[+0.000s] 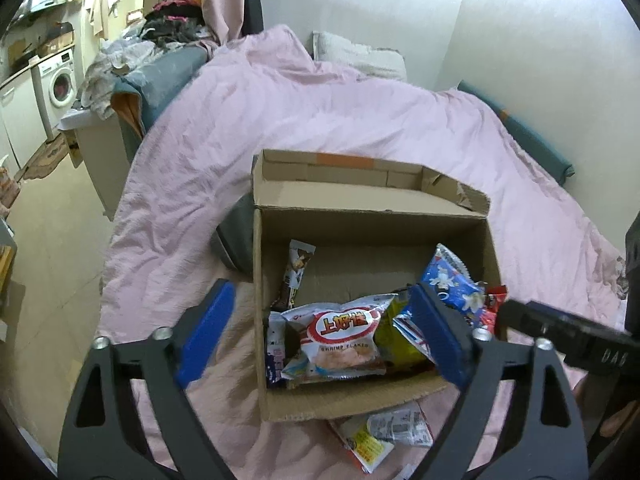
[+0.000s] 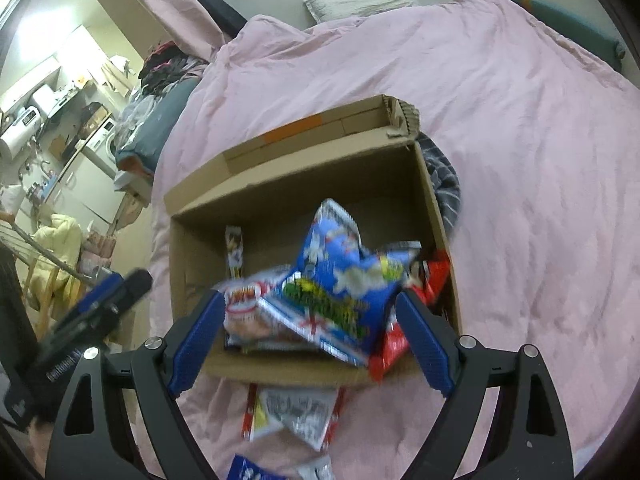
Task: Organize snacks
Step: 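Withdraw both tools from the box back over the remaining pile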
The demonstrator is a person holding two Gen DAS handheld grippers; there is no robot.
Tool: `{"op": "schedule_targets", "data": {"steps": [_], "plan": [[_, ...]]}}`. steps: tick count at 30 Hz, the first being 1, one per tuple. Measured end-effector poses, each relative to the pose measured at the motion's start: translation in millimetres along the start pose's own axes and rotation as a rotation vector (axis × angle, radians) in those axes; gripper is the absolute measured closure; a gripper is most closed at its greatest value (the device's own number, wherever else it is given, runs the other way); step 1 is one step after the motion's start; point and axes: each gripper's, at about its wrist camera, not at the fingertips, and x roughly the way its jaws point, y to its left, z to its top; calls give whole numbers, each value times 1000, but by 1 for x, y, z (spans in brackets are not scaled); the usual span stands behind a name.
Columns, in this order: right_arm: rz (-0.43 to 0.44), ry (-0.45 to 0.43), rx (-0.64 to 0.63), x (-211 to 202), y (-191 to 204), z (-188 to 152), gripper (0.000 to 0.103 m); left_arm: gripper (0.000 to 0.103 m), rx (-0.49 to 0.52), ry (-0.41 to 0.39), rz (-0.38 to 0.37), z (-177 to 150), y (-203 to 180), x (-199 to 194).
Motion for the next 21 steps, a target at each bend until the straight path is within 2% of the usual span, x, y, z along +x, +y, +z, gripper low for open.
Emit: {"op": "schedule_targets", "data": {"steps": [3,7,11,18,21], "plan": [[-6,1,2,-12,2,-13,14,7,-27,-1,-13,-6,4,-14],[-21,3,12,-26,2,-29,13,6,-40,42,-37,-20,7,-27],[-26,12,35,-35,2,-44,14,6,-24,60,-6,-37,11,-42],[-45,12,73,-50,4,-70,14,6,-51,129,12,-59,20,-48],[-54,14,77,-57,7,-77,14,6,-70,159,-20,-66,20,-49]]}}
